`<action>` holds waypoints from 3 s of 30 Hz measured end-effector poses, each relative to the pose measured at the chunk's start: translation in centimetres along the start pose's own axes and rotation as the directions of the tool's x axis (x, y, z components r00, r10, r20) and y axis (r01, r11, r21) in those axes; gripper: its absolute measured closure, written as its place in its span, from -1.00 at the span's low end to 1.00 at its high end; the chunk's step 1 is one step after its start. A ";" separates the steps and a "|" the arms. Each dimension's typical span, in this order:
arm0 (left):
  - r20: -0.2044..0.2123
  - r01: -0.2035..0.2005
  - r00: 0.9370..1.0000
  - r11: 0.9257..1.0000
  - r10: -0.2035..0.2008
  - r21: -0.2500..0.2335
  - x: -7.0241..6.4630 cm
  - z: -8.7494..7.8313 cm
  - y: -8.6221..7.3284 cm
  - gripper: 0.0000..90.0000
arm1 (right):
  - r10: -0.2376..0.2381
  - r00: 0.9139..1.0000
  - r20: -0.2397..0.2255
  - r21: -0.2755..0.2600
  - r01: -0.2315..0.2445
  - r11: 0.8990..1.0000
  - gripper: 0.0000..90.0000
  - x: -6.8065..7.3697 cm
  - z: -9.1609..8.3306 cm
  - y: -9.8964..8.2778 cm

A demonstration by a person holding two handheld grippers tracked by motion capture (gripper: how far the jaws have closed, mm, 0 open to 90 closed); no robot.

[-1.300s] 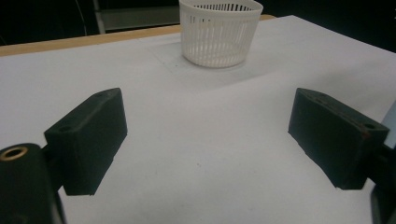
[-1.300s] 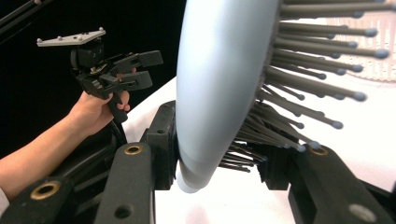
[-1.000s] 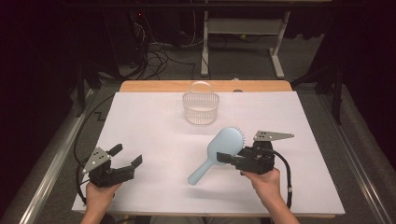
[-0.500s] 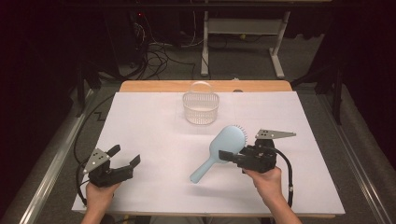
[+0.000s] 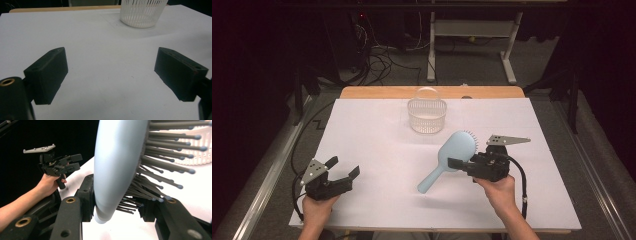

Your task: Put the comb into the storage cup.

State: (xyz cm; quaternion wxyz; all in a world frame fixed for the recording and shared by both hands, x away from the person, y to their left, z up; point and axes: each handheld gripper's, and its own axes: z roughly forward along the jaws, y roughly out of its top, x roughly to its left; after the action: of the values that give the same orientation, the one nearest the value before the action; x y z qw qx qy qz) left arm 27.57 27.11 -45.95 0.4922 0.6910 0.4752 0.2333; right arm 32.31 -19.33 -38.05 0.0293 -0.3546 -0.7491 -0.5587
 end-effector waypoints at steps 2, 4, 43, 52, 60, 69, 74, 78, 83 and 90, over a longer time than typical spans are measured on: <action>0.000 0.000 1.000 1.000 0.000 0.001 0.0 0.0 0.0 -0.75 | 0.001 1.000 0.005 0.000 -0.001 1.000 0.25 -0.1 0.0 0.1; -0.003 0.000 1.000 1.000 0.000 0.001 -0.1 0.0 0.0 -0.75 | 0.000 1.000 0.009 0.000 0.000 1.000 0.25 -0.2 0.0 0.3; 0.014 -0.013 1.000 1.000 0.012 0.016 -0.4 0.2 -0.1 -0.75 | -0.014 0.995 0.101 -0.005 0.015 1.000 0.24 -1.7 -0.5 3.4; 0.015 -0.012 1.000 1.000 0.012 0.017 -0.4 0.2 -0.1 -0.75 | -0.019 0.993 0.117 0.000 0.019 1.000 0.24 -2.0 -0.6 3.9; 0.017 -0.012 1.000 1.000 0.012 0.019 -0.4 0.2 -0.1 -0.75 | -0.020 0.992 0.128 -0.002 0.020 1.000 0.24 -2.3 -0.6 4.4; 0.018 -0.010 1.000 1.000 0.010 0.025 -0.4 0.3 -0.1 -0.75 | -0.024 0.989 0.144 0.002 0.024 1.000 0.24 -2.5 -0.6 5.3; 0.019 -0.010 1.000 1.000 0.009 0.025 -0.4 0.3 -0.1 -0.75 | -0.027 0.988 0.152 0.002 0.027 1.000 0.24 -2.5 -0.6 5.8; 0.024 -0.008 1.000 1.000 0.007 0.023 -0.4 0.2 -0.1 -0.75 | -0.028 0.988 0.153 0.008 0.027 1.000 0.24 -2.6 -0.5 6.0; 0.026 -0.008 1.000 1.000 0.007 0.024 -0.4 0.3 -0.1 -0.75 | -0.030 0.987 0.159 0.011 0.028 1.000 0.24 -2.6 -0.4 6.3; 0.026 -0.007 1.000 1.000 0.007 0.025 -0.4 0.3 -0.1 -0.75 | -0.036 0.985 0.169 0.013 0.035 0.999 0.24 -2.6 -0.4 7.1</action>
State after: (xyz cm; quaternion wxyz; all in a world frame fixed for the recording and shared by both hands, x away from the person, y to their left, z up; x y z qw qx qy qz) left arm 27.55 26.62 -46.11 0.4888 0.7018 0.4692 0.2200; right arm 38.14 -20.10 -33.24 -0.0426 -0.3872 -0.7578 -0.5234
